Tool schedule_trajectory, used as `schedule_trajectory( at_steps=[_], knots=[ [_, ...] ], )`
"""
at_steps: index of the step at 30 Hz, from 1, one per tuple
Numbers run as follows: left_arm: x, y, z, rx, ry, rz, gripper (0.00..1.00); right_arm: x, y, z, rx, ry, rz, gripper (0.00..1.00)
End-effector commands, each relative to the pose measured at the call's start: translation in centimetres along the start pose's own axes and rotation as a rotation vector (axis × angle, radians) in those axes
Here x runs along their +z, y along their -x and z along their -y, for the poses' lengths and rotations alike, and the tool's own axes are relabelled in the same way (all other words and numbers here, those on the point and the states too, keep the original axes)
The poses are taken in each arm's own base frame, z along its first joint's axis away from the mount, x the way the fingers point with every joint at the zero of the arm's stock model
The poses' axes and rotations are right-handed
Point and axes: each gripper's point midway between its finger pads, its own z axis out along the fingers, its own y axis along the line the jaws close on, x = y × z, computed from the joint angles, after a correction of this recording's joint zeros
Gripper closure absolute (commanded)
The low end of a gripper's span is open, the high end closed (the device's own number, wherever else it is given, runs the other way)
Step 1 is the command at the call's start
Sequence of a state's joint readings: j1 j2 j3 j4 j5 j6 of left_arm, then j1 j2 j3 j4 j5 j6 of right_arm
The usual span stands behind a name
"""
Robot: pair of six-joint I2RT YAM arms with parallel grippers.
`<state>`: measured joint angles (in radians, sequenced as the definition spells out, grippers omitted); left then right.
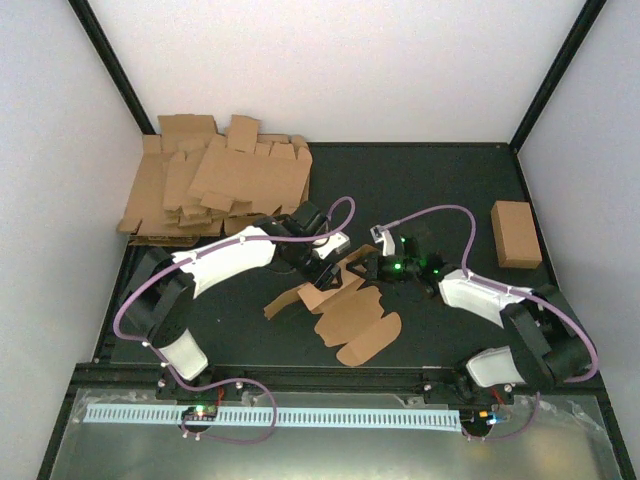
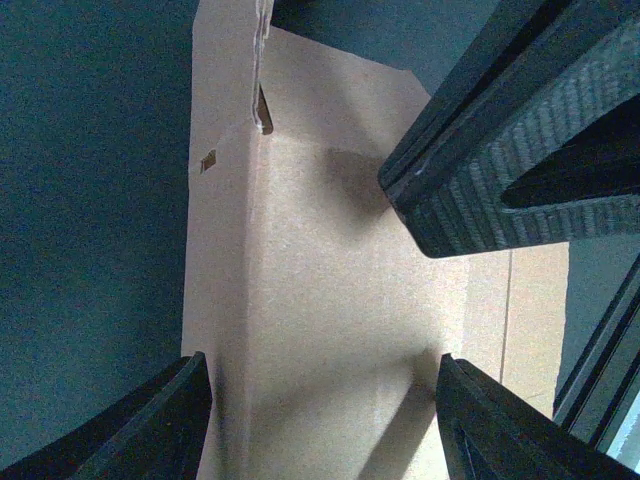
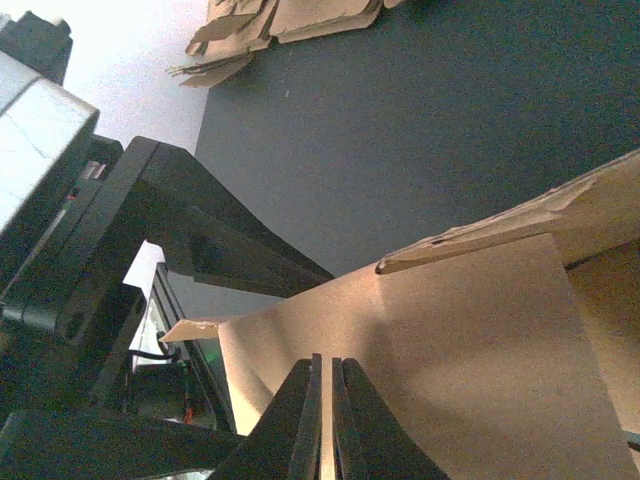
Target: Fold the paper box
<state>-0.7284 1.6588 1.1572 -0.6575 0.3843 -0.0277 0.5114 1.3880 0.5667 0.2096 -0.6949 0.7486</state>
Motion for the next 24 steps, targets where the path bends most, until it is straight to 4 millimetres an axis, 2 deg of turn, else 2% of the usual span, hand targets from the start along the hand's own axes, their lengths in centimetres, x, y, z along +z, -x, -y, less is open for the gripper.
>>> schedule_trajectory(
  at_steps=[1, 3, 6, 11, 14, 16, 18, 19, 24],
  knots=[
    [-0.3, 1.0, -0.3, 0.019, 0.018, 0.017, 0.36, -0.7, 0.7, -1.6, -0.042, 0.017, 0.019, 0.9],
    [-0.4, 1.2, -0.1, 0.022, 0.014, 0.024, 0.36, -1.2, 1.2, -2.1, -0.074, 0.0, 0.039, 0.87],
    [-0.6, 1.4, 0.1, 0.026, 0.001, 0.033, 0.37, -2.3, 1.8, -1.8, -0.127, -0.084, 0.062, 0.84],
    [-1.0, 1.7, 0.6, 0.034, -0.019, 0.048, 0.37, -4.0, 2.2, 0.9, -0.186, -0.273, 0.094, 0.77],
    [-1.0, 1.6, 0.6, 0.035, -0.022, 0.048, 0.38, -5.1, 2.8, 2.9, -0.172, -0.377, 0.125, 0.63],
    [-0.9, 1.6, 0.6, 0.035, -0.024, 0.048, 0.38, -6.0, 3.6, 3.9, -0.174, -0.444, 0.161, 0.58],
    [-1.0, 1.6, 0.6, 0.036, -0.029, 0.048, 0.38, -7.0, 4.4, 4.7, -0.189, -0.509, 0.204, 0.47],
    [-1.0, 1.6, 0.7, 0.036, -0.03, 0.049, 0.38, -7.4, 4.8, 5.1, -0.192, -0.535, 0.221, 0.46],
    [-1.0, 1.7, 0.7, 0.035, -0.038, 0.053, 0.38, -7.2, 5.2, 6.7, -0.176, -0.573, 0.201, 0.39]
  ],
)
